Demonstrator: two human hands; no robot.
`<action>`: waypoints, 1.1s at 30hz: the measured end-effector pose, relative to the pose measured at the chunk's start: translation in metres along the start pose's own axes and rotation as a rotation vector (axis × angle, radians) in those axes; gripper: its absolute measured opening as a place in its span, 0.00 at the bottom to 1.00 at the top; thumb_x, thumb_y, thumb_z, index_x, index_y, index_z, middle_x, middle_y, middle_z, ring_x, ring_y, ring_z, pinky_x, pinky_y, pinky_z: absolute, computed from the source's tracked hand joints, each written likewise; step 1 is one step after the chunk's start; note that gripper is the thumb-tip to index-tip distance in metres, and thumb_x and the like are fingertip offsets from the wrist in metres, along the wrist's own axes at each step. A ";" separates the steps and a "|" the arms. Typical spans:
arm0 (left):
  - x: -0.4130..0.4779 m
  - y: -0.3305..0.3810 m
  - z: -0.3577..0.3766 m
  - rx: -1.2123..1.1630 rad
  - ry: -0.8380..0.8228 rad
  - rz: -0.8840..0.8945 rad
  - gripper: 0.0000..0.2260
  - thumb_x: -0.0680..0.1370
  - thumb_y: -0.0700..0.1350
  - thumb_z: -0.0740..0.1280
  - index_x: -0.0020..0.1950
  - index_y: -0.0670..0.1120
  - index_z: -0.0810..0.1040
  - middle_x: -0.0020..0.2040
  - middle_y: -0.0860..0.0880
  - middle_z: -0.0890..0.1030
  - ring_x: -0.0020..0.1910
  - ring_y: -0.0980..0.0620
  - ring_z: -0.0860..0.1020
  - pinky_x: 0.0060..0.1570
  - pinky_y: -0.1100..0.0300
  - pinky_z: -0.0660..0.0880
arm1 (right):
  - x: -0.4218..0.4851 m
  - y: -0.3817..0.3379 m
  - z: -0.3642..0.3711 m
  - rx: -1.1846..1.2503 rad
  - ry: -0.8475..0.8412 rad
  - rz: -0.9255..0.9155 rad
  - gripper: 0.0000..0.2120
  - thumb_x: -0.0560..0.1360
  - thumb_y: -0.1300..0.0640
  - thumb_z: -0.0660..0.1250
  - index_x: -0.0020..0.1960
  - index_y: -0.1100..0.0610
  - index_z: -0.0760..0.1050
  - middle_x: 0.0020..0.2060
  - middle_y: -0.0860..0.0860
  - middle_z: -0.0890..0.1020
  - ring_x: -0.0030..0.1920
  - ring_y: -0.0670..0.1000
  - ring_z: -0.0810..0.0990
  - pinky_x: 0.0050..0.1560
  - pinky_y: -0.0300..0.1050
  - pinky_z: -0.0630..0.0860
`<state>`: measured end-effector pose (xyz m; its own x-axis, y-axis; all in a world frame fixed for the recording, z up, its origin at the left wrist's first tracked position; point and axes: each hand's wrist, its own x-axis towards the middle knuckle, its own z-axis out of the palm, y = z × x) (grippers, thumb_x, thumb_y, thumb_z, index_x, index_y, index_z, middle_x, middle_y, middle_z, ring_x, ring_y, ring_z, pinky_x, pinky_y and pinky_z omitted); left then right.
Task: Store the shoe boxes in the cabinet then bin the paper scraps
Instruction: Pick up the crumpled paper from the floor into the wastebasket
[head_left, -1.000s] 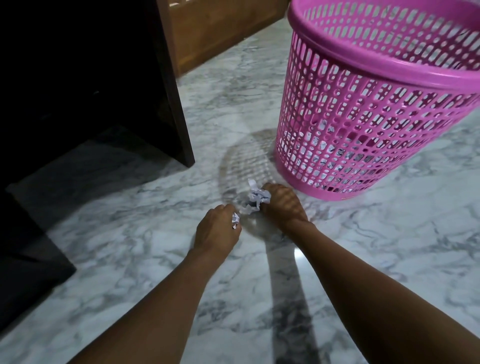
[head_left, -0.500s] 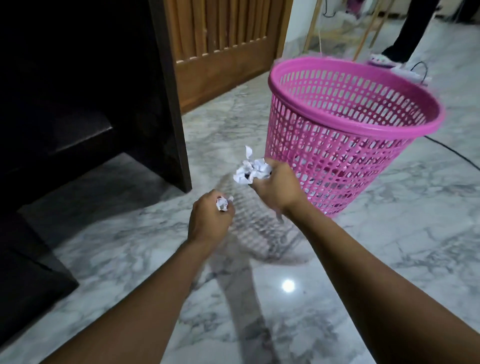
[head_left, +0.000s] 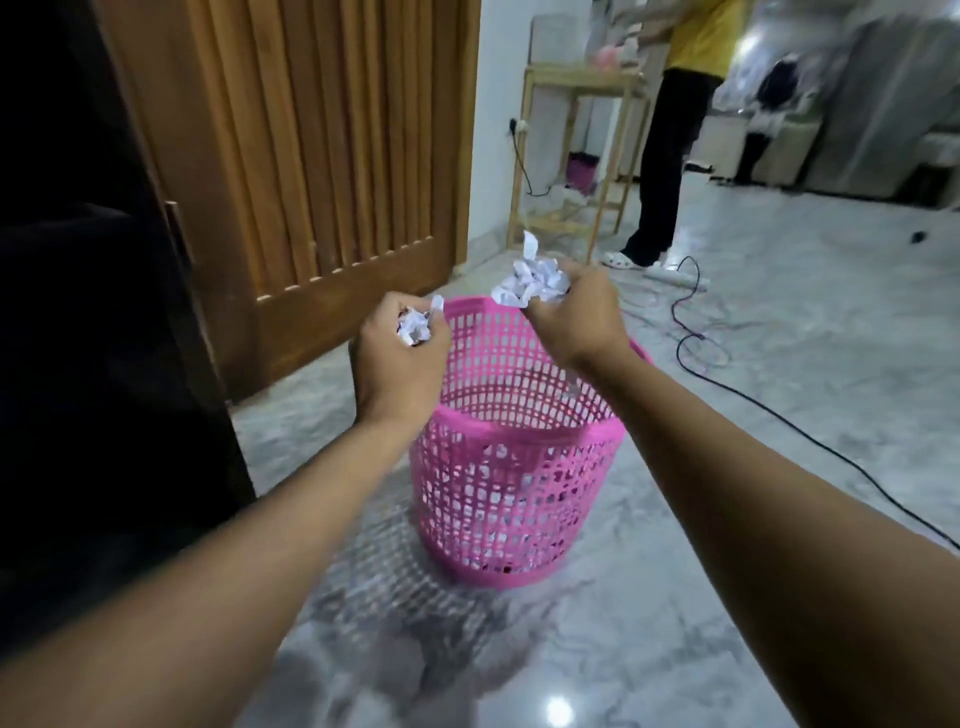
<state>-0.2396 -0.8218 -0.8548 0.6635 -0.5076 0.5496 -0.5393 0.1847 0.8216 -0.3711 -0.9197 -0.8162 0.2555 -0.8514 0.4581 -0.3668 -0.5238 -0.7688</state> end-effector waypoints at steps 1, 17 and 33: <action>0.008 0.005 0.014 0.009 -0.025 -0.003 0.03 0.77 0.43 0.70 0.46 0.44 0.78 0.36 0.52 0.79 0.33 0.58 0.75 0.29 0.66 0.68 | 0.006 0.009 -0.001 0.039 0.037 0.039 0.04 0.76 0.56 0.68 0.47 0.56 0.79 0.36 0.48 0.82 0.31 0.42 0.75 0.26 0.32 0.68; 0.029 -0.047 0.056 0.861 -0.263 0.004 0.22 0.74 0.52 0.69 0.66 0.47 0.73 0.64 0.40 0.70 0.66 0.39 0.65 0.67 0.48 0.62 | 0.021 0.092 0.005 -0.309 -0.194 0.381 0.32 0.70 0.40 0.73 0.70 0.50 0.70 0.64 0.53 0.79 0.63 0.56 0.78 0.68 0.58 0.69; -0.042 -0.018 -0.118 0.298 0.068 -0.711 0.15 0.72 0.32 0.61 0.54 0.40 0.81 0.47 0.38 0.83 0.44 0.39 0.83 0.43 0.39 0.81 | -0.034 0.030 0.000 -0.292 -0.176 0.469 0.26 0.72 0.44 0.69 0.63 0.61 0.75 0.61 0.61 0.76 0.58 0.62 0.79 0.57 0.52 0.75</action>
<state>-0.1965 -0.7040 -0.8749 0.9279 -0.3644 -0.0790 -0.0817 -0.4055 0.9104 -0.3907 -0.9059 -0.8547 0.1422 -0.9898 -0.0022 -0.7021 -0.0993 -0.7051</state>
